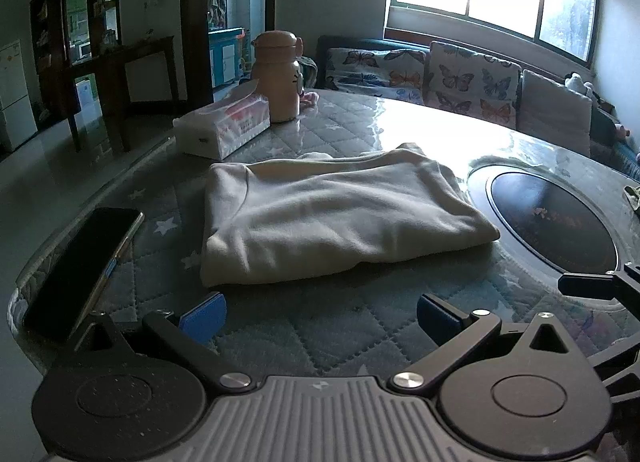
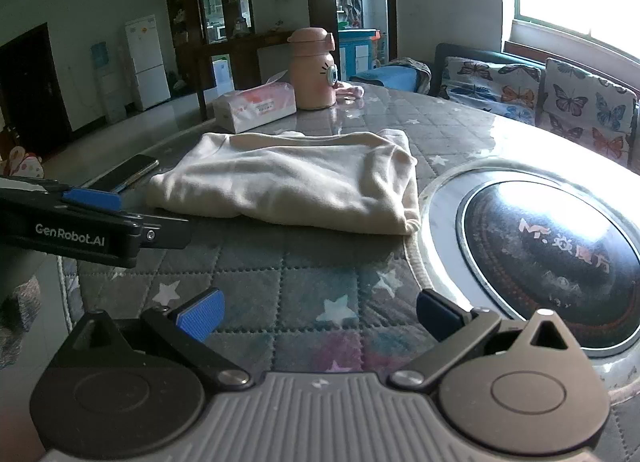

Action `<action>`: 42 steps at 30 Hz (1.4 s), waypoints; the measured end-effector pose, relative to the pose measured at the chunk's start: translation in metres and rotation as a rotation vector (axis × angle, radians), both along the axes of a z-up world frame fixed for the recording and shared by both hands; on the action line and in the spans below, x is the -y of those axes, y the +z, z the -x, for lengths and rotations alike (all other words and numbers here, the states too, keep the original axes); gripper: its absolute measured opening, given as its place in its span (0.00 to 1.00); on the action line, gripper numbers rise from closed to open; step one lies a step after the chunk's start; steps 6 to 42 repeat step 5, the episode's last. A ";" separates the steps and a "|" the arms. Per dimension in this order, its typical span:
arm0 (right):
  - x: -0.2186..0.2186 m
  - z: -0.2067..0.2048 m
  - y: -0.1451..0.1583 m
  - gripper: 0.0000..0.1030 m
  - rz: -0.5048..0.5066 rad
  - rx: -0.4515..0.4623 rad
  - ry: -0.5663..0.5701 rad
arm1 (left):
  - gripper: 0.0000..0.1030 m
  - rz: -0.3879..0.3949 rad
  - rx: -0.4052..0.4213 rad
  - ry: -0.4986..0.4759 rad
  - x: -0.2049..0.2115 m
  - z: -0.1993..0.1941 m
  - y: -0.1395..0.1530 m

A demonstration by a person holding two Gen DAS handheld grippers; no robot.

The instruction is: Fold clothes

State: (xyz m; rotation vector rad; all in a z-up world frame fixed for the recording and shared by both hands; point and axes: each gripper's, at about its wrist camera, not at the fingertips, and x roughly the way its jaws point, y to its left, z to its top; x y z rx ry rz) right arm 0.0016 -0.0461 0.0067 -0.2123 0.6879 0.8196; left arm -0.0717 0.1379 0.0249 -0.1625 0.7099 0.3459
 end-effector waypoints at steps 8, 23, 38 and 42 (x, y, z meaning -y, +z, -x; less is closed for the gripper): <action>-0.001 0.000 0.000 1.00 -0.001 -0.002 -0.001 | 1.00 -0.001 -0.004 -0.001 0.001 -0.001 -0.002; -0.001 0.000 0.000 1.00 -0.001 -0.002 -0.001 | 1.00 -0.001 -0.004 -0.001 0.001 -0.001 -0.002; -0.001 0.000 0.000 1.00 -0.001 -0.002 -0.001 | 1.00 -0.001 -0.004 -0.001 0.001 -0.001 -0.002; -0.001 0.000 0.000 1.00 -0.001 -0.002 -0.001 | 1.00 -0.001 -0.004 -0.001 0.001 -0.001 -0.002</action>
